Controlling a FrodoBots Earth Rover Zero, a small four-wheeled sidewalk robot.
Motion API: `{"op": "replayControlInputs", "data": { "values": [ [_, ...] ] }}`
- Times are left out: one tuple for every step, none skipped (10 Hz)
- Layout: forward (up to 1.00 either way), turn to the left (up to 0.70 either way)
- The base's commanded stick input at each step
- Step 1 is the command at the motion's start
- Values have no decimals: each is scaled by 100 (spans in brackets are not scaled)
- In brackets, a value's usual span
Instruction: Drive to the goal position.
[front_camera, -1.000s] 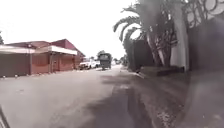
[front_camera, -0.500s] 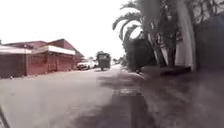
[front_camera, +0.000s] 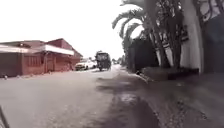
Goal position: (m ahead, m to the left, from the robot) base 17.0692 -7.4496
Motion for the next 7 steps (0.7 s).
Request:
{"op": "replayControlInputs", "data": {
  "values": [
    [70, 1],
    [70, 1],
    [70, 1],
    [70, 1],
    [70, 4],
    [70, 17],
    [70, 33]
  ]
}}
